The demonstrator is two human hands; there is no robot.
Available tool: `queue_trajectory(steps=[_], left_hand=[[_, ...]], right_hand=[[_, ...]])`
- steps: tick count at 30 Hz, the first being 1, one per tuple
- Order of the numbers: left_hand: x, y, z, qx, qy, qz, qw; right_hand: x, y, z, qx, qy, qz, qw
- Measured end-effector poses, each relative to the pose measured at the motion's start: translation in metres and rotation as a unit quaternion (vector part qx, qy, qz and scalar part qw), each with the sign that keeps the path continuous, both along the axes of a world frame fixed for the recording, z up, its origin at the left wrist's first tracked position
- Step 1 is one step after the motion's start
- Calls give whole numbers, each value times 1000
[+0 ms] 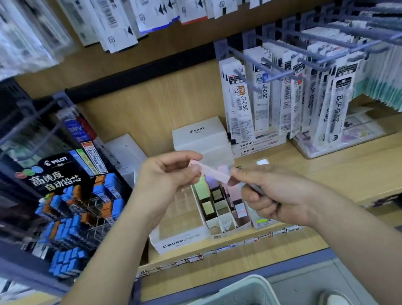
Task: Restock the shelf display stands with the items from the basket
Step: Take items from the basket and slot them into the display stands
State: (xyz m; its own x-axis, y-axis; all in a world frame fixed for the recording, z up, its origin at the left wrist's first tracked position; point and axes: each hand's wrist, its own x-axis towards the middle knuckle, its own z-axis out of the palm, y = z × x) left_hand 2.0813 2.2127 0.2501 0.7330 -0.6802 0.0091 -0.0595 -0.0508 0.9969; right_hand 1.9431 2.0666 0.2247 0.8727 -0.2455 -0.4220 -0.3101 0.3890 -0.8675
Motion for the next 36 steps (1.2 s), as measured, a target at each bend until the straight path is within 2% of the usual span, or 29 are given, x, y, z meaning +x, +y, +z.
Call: queue_trajectory(steps=[2, 6, 10, 15, 21, 27, 36], left_hand=[[24, 11, 0, -5, -38, 75, 996], [67, 25, -1, 36, -144, 182, 972], [90, 17, -11, 92, -211, 216, 949], [99, 4, -27, 154, -284, 187, 928], [101, 4, -39, 202, -324, 143, 913], [106, 2, -36, 216, -325, 101, 915], [104, -6, -38, 253, -371, 82, 890]], right_hand=[[9, 1, -3, -23, 26, -36, 999], [28, 4, 0, 14, 27, -79, 996], [47, 16, 0, 31, 2, -109, 994], [61, 26, 3, 40, -18, -117, 992], [69, 29, 0, 58, -17, -110, 992], [70, 33, 4, 52, -15, -112, 992], [68, 32, 5, 29, -22, -106, 994]])
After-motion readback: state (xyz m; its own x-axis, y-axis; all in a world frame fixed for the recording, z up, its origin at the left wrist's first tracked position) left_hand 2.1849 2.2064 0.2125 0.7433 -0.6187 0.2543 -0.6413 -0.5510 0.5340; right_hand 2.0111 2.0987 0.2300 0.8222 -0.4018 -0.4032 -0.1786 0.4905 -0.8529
